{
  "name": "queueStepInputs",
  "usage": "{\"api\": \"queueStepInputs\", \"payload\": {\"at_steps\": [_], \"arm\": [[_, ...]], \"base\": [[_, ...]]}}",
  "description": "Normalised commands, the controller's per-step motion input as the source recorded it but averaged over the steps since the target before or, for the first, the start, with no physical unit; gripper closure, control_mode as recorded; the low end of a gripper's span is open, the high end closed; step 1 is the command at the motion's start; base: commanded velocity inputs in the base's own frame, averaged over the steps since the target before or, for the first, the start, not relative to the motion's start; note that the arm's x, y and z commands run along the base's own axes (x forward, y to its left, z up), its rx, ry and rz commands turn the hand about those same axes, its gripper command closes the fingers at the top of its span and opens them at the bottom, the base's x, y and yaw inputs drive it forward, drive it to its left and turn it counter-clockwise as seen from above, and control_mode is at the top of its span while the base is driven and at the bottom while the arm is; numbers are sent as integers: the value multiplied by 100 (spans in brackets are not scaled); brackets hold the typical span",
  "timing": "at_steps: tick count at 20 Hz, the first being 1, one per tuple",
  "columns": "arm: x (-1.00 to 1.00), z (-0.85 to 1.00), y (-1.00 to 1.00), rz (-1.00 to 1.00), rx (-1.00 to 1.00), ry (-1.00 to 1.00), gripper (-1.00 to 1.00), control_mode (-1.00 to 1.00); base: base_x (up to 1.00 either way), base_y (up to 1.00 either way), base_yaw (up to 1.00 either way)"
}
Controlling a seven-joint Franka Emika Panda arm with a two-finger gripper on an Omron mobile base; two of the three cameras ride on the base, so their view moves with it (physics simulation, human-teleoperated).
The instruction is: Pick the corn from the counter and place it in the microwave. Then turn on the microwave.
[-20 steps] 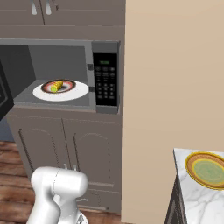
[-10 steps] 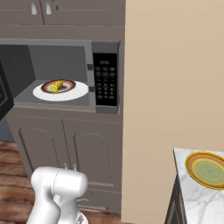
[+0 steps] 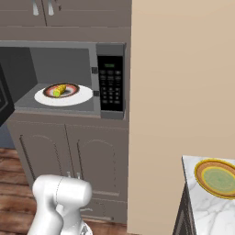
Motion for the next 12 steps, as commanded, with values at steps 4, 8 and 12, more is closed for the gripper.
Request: {"api": "queueStepInputs", "payload": {"at_steps": [4, 8, 12], "arm": [[15, -17, 29, -3, 0, -2, -100, -100], [19, -15, 30, -3, 0, -3, -100, -100], [21, -17, 30, -4, 0, -2, -100, -100]], "base": [[0, 0, 0], [0, 0, 0], [0, 0, 0]]}}
